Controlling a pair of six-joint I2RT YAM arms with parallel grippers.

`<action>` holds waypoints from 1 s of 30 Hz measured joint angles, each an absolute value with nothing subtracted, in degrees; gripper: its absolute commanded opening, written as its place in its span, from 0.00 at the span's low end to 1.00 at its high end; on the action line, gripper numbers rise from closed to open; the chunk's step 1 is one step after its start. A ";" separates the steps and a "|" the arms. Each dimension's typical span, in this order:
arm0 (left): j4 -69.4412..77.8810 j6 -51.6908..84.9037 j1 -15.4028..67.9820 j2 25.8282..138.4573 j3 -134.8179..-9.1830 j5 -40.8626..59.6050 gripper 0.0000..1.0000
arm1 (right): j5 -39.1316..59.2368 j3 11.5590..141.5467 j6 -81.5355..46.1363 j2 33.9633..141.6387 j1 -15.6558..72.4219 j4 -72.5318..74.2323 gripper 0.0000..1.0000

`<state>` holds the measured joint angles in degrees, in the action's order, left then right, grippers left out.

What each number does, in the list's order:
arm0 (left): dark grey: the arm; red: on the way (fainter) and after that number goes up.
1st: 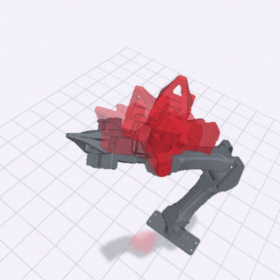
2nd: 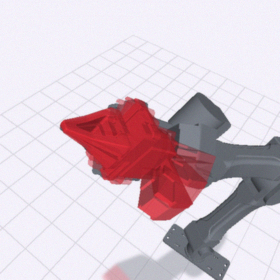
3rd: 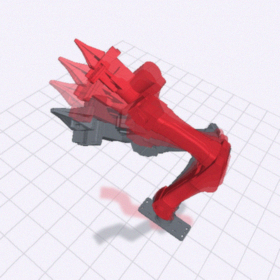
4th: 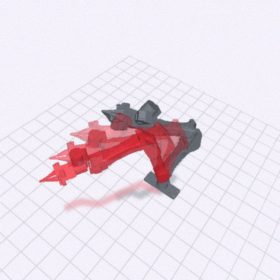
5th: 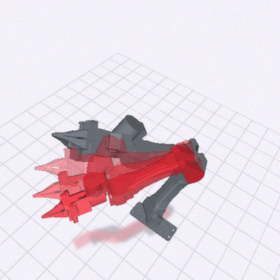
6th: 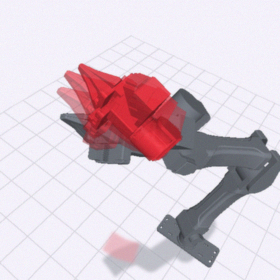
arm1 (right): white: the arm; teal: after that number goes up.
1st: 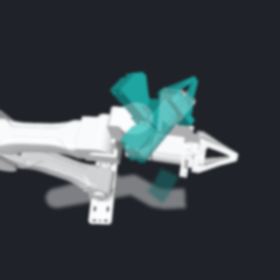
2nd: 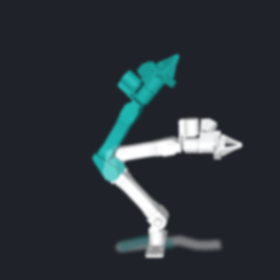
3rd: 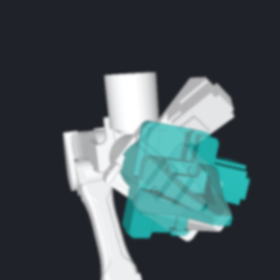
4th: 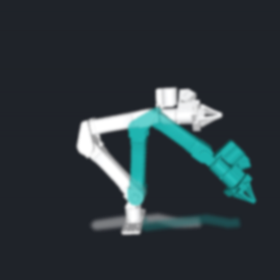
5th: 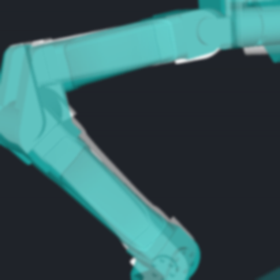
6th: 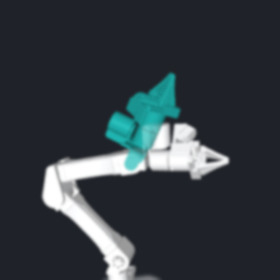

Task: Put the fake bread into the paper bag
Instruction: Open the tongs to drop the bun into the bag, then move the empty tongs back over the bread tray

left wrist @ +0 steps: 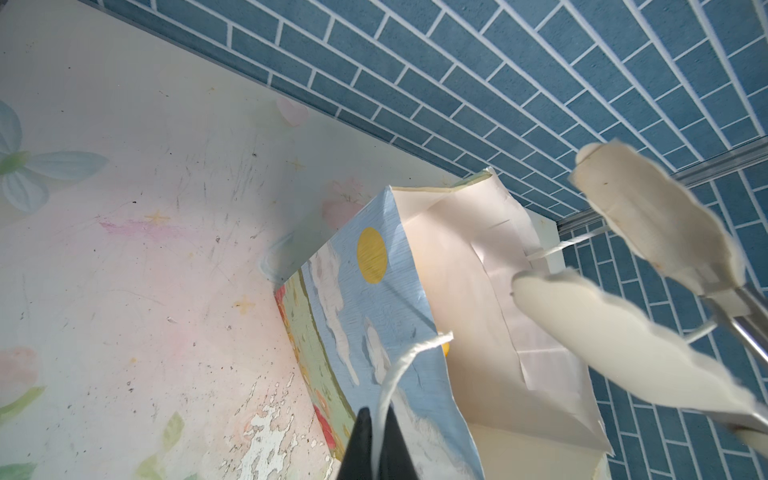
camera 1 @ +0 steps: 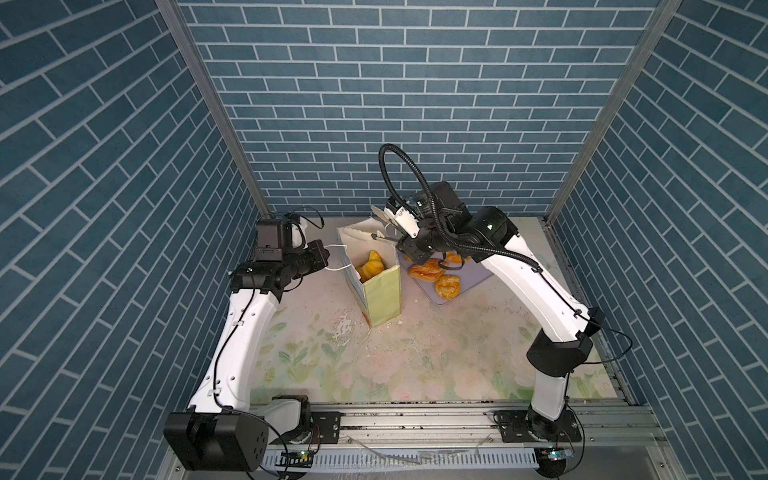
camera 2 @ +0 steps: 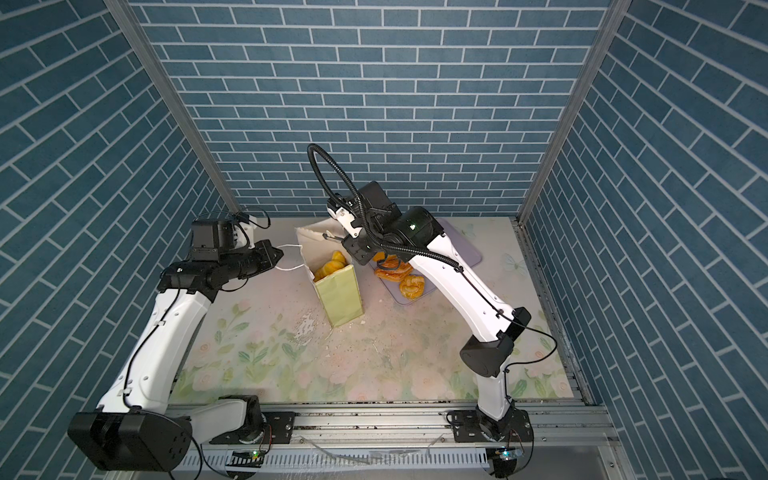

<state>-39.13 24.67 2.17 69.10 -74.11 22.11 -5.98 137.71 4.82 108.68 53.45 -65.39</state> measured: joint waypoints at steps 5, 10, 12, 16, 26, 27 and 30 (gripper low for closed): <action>-39.18 24.64 2.17 69.10 -74.11 22.09 0.08 | -8.14 139.83 4.78 108.38 52.36 -65.34 0.45; -39.42 24.64 2.17 69.10 -74.11 21.93 0.08 | -10.13 139.87 3.62 106.39 47.48 -65.28 0.45; -39.53 24.64 2.17 69.10 -74.11 21.91 0.08 | -10.92 139.44 2.68 105.12 44.53 -65.28 0.45; -39.57 24.64 2.17 69.10 -74.11 21.91 0.08 | -12.21 134.41 0.16 100.99 38.61 -64.93 0.45; -39.62 24.62 2.17 69.10 -74.11 21.89 0.08 | -12.14 115.09 -6.37 95.55 27.49 -61.87 0.45; -39.64 24.62 2.17 69.06 -74.11 21.89 0.08 | -11.99 112.99 -7.29 95.55 26.85 -61.25 0.45; -39.62 24.64 2.17 68.69 -74.11 21.87 0.08 | -11.70 106.76 -9.67 95.55 25.15 -59.37 0.45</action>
<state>-39.62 24.64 2.17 68.69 -74.11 21.87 -11.70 106.76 -9.67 95.55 25.15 -59.37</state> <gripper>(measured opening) 0.083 0.451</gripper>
